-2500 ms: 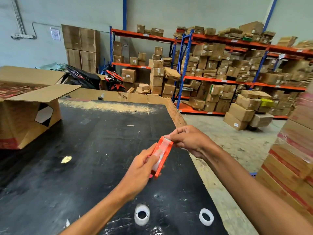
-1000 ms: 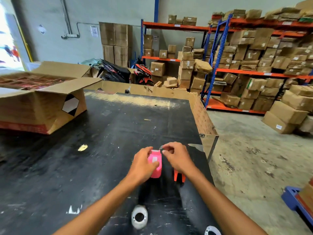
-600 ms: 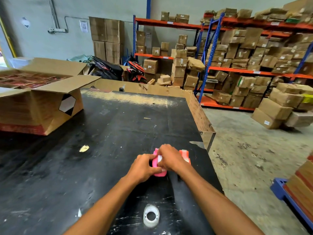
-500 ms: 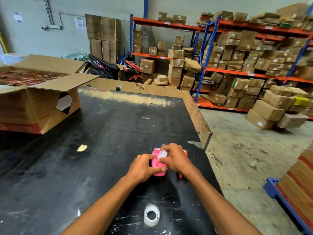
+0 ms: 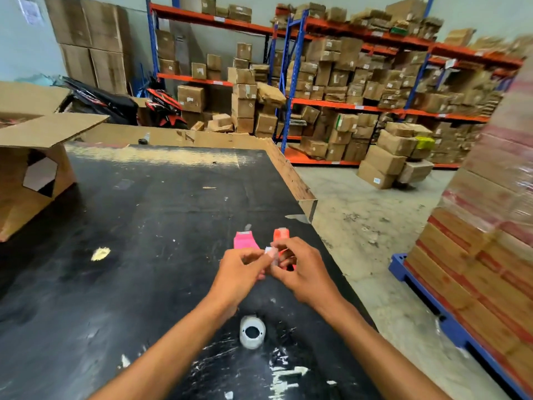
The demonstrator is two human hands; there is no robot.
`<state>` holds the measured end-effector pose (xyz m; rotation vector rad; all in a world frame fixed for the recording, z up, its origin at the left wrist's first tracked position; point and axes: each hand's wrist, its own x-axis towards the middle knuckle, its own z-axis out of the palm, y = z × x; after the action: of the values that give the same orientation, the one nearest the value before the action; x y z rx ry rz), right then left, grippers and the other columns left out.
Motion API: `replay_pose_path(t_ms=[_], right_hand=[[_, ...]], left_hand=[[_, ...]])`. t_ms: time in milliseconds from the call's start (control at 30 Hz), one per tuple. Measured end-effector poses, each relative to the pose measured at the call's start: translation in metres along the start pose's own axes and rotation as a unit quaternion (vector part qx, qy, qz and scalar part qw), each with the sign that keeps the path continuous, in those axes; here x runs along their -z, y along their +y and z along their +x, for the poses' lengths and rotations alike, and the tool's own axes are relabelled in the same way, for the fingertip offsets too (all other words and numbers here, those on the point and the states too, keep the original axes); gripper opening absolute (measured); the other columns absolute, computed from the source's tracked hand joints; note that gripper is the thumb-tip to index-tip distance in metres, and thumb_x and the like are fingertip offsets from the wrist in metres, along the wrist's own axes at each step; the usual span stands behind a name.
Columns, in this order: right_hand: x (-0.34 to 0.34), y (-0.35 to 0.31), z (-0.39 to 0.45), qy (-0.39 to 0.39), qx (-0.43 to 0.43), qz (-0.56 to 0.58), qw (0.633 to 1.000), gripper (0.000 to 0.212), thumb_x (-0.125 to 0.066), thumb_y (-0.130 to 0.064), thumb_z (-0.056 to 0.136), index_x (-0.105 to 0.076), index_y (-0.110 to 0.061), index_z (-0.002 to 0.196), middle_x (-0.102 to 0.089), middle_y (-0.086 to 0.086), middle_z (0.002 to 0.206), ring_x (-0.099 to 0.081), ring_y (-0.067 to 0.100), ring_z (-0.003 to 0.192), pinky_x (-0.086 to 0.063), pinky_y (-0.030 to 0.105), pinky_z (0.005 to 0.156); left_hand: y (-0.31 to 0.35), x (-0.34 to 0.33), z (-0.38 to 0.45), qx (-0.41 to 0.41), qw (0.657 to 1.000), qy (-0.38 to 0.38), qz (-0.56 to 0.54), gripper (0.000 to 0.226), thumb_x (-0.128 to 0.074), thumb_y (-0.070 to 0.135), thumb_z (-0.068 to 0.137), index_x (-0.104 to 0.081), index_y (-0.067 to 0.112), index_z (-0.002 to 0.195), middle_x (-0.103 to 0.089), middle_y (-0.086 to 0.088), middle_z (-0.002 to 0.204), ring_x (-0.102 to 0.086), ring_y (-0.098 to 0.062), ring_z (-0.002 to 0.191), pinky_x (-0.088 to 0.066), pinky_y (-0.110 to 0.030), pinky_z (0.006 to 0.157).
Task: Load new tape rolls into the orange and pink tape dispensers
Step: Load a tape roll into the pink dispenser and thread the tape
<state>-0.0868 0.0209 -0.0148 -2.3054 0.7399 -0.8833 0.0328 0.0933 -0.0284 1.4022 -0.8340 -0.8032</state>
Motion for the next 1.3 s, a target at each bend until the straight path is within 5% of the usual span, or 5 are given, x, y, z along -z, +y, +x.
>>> replay_pose_path(t_ms=[300,700,967,1200,1300], right_hand=[[-0.006,-0.011,-0.038,0.078,-0.027,0.049,0.995,0.034,-0.069,-0.007,0.078,-0.067,-0.013,0.111,-0.067,-0.004,0.095,-0.061,-0.002,0.082,-0.047,0.008,0.076],[0.001,-0.011,-0.061,0.069,-0.081,0.176,0.979,0.033,-0.077,-0.011,0.075,-0.070,-0.014,0.106,-0.076,0.000,0.090,-0.071,0.009,0.082,-0.056,0.022,0.076],[-0.008,0.001,-0.075,-0.162,-0.079,-0.020,0.983,0.023,-0.071,-0.016,0.077,-0.068,-0.025,0.099,-0.072,0.001,0.083,-0.063,0.012,0.073,-0.053,0.033,0.072],[-0.005,-0.012,-0.071,-0.188,0.030,-0.180,0.965,0.024,-0.060,-0.020,0.085,-0.061,-0.026,0.109,-0.061,0.005,0.092,-0.054,0.020,0.090,-0.047,0.038,0.076],[-0.001,-0.019,-0.068,-0.219,0.070,-0.207,0.951,0.018,-0.058,-0.017,0.086,-0.060,-0.021,0.103,-0.063,0.007,0.096,-0.051,0.022,0.093,-0.045,0.039,0.077]], left_hand=[[-0.005,-0.009,-0.020,0.032,0.989,0.008,-0.145,0.028,-0.073,0.008,0.077,-0.067,-0.014,0.092,-0.073,-0.021,0.083,-0.070,-0.013,0.066,-0.058,-0.018,0.063],[-0.010,0.017,-0.046,0.079,0.977,-0.027,-0.198,0.018,-0.066,0.004,0.080,-0.071,-0.011,0.091,-0.074,-0.015,0.076,-0.072,-0.016,0.065,-0.059,-0.016,0.065],[-0.014,0.026,-0.055,0.116,0.986,-0.036,-0.116,0.017,-0.066,-0.004,0.079,-0.069,-0.009,0.095,-0.073,-0.024,0.088,-0.074,-0.023,0.068,-0.061,-0.023,0.069],[-0.006,0.017,-0.054,0.108,0.994,-0.022,-0.017,0.019,-0.065,0.017,0.084,-0.072,0.000,0.089,-0.073,-0.020,0.085,-0.069,-0.023,0.064,-0.059,-0.028,0.069],[-0.004,0.015,-0.053,0.078,0.996,-0.035,0.032,0.027,-0.075,0.028,0.077,-0.069,0.002,0.076,-0.071,-0.014,0.066,-0.062,-0.016,0.047,-0.053,-0.023,0.048]])
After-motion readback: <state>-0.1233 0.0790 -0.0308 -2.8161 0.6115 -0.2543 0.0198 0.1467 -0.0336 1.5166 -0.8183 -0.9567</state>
